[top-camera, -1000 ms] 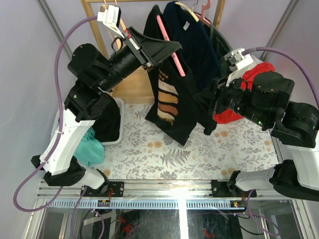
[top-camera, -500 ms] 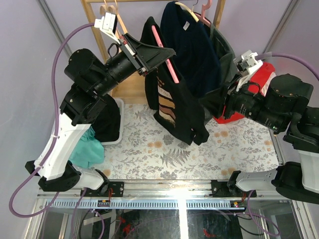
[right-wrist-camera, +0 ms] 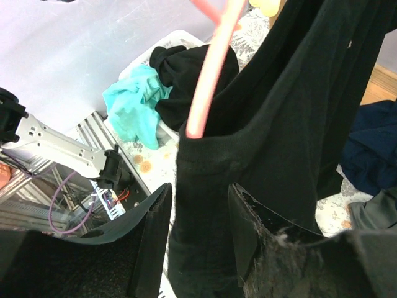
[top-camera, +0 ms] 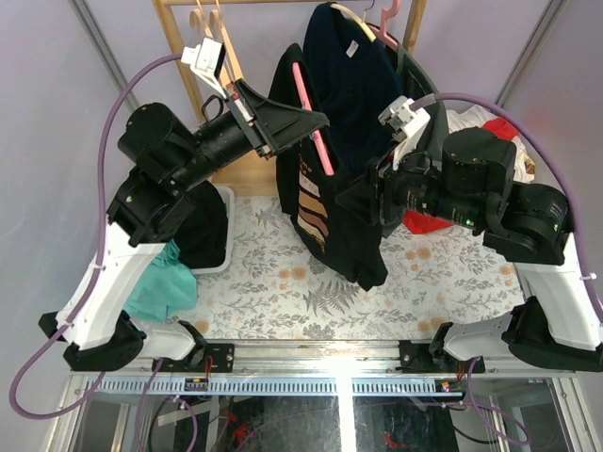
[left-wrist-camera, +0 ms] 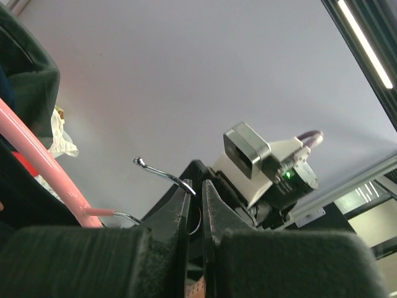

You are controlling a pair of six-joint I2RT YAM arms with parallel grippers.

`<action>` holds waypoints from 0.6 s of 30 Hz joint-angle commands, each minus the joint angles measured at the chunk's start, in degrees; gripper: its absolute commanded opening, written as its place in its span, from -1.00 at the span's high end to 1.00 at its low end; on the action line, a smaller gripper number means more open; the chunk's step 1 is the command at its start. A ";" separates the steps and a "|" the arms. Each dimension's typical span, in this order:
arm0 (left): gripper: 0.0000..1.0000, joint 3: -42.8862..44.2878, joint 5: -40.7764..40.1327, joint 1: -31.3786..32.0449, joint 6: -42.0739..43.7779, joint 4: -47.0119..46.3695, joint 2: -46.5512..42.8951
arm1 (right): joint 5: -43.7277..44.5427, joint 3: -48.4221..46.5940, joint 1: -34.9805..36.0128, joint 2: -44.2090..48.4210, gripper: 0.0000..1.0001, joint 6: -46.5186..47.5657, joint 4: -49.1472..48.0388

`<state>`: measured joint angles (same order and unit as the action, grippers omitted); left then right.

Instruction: Place the t-shirt on the hanger

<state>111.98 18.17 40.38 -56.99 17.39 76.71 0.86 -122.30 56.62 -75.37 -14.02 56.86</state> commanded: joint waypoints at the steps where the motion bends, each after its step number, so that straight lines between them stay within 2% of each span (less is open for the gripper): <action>1: 1.00 -0.18 4.73 -0.63 3.98 -1.43 -5.46 | -5.35 -0.04 -0.11 2.29 0.05 0.12 -4.23; 8: 1.00 0.60 9.95 -1.18 5.20 3.39 -8.00 | -12.67 3.83 -0.09 4.50 0.28 -1.48 -7.28; 10: 1.00 0.61 10.21 -1.18 5.05 3.52 -8.22 | -17.88 5.95 -0.11 5.07 0.24 -2.70 -9.43; 13: 1.00 0.52 10.36 -1.23 4.92 3.48 -8.28 | -24.54 9.38 -0.08 6.20 0.08 -5.00 -13.33; 16: 1.00 -0.36 11.31 -1.20 4.01 2.00 -8.55 | -25.79 10.15 -0.23 6.34 -0.05 -5.96 -14.46; 18: 1.00 -0.68 12.22 -1.13 3.45 1.25 -8.58 | -23.70 9.91 -0.47 5.98 -0.07 -5.81 -13.54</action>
<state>111.04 25.74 39.66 -53.87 24.12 69.08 -19.55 -112.12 56.60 -69.38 -18.11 47.22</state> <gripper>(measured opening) 0.039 0.521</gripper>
